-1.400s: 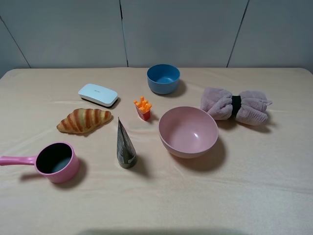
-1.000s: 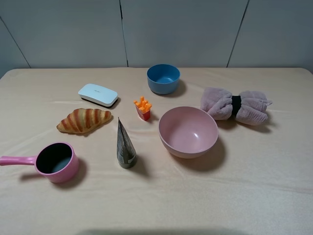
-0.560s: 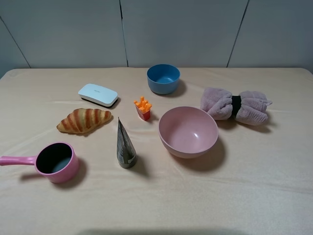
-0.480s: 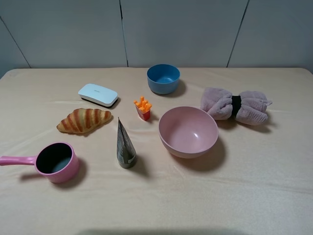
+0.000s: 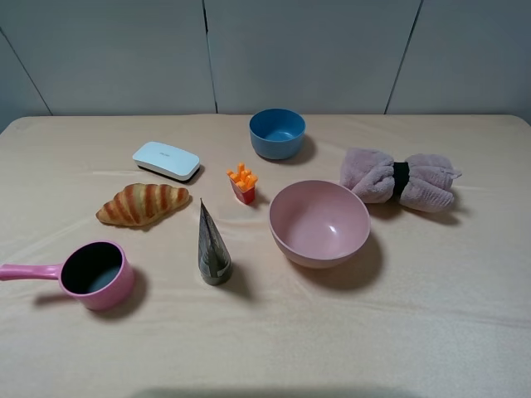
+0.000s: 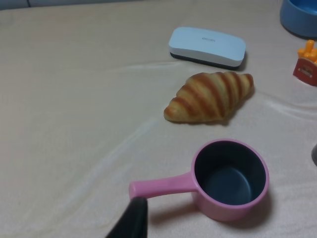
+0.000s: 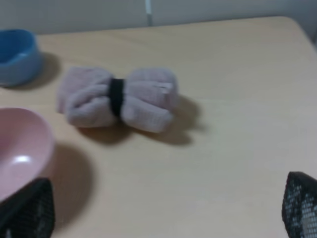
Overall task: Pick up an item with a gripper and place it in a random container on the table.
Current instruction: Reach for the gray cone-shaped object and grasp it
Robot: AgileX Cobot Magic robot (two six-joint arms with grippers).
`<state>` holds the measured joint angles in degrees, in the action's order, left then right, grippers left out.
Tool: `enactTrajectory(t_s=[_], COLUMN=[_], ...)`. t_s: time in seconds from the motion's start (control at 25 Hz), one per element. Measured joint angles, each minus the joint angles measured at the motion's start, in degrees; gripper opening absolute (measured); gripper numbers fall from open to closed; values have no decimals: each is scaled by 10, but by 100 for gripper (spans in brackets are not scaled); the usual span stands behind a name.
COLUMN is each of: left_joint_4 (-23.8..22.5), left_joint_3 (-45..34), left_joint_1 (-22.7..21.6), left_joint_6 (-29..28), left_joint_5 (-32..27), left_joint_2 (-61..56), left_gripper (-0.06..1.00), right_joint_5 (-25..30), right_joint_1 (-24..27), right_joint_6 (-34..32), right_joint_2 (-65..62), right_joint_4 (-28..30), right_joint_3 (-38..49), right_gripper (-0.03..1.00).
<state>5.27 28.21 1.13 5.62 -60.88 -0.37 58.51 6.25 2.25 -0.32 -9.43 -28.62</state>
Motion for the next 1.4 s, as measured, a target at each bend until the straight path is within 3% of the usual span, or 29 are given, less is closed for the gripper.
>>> enactTrajectory(t_s=[0.68,1.12,1.4], left_joint_4=[0,0,0], left_joint_3=[0,0,0], left_joint_1=[0,0,0], left_joint_6=[0,0,0], left_joint_5=[0,0,0], left_joint_2=[0,0,0], left_gripper=[100,100,100], right_joint_5=[-9,-36,-53], right_joint_1=[-9,-96,-198], right_joint_6=[186,197,196], right_joint_2=[268,392,519], right_joint_4=[-138,-155,-136], right_joint_3=[-115,-148,-211], right_gripper=[69,69,69])
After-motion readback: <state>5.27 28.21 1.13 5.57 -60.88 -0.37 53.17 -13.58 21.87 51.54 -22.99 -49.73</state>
